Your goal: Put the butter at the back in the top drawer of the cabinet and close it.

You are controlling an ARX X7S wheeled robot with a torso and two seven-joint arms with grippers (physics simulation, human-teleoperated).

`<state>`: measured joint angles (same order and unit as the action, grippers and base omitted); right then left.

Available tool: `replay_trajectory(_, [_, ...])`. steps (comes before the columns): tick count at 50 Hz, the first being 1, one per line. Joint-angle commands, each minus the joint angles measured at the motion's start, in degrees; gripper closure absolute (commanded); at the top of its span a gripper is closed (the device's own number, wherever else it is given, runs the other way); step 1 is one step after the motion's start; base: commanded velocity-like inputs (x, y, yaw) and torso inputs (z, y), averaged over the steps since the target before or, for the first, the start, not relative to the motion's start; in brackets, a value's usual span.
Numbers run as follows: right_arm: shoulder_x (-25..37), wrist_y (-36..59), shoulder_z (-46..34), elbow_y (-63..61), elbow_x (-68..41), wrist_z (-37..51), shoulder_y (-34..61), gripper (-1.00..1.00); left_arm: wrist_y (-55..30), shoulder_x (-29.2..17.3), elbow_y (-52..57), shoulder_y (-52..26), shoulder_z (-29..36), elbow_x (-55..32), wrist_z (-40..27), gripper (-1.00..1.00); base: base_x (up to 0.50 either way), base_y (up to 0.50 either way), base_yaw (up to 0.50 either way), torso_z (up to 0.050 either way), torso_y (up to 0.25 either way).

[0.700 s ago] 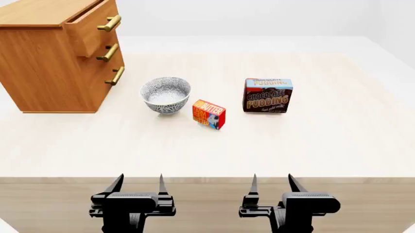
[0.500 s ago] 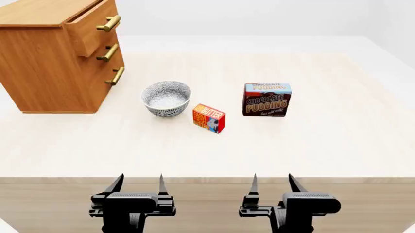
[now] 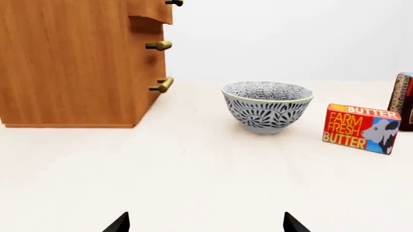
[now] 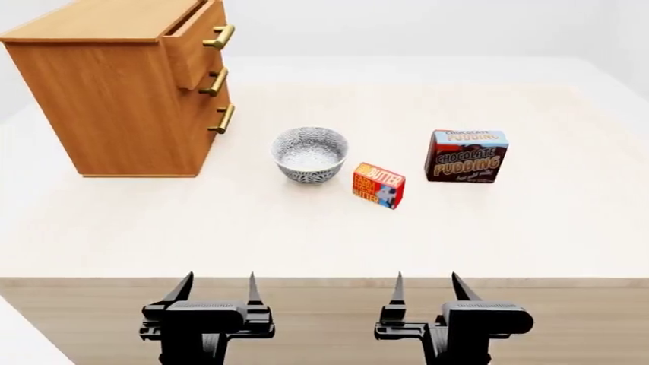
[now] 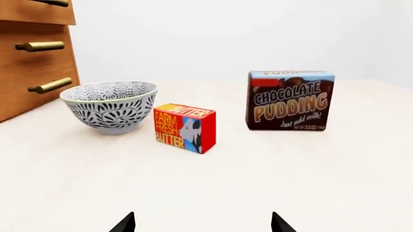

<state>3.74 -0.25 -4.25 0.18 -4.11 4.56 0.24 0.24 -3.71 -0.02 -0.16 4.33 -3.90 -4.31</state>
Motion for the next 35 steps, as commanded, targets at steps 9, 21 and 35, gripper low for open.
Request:
replay_trajectory(9, [1.3,0.0,-1.6,0.0,-1.4,1.6,0.1,-1.0,0.1,-1.5,0.1,-0.1,1.7,-1.5,-1.4,-1.0,0.0,0.49,0.0,0.0,0.0])
replay_trajectory(21, [2.0,-0.4,-2.4,0.2,-2.2,2.6,0.2,-1.0,0.9,-2.3,-0.1,-0.1,2.7,-2.2,-2.0,-1.0,0.0,0.04,0.0,0.0,0.0])
replay_trajectory(35, [3.6,4.7,-2.8,-7.4,-3.3,4.6,-1.2,-1.0,-3.5,-3.5,4.4,-0.1,2.9,-4.0,-3.3,-1.0,0.0,0.0,0.0,0.046,0.0])
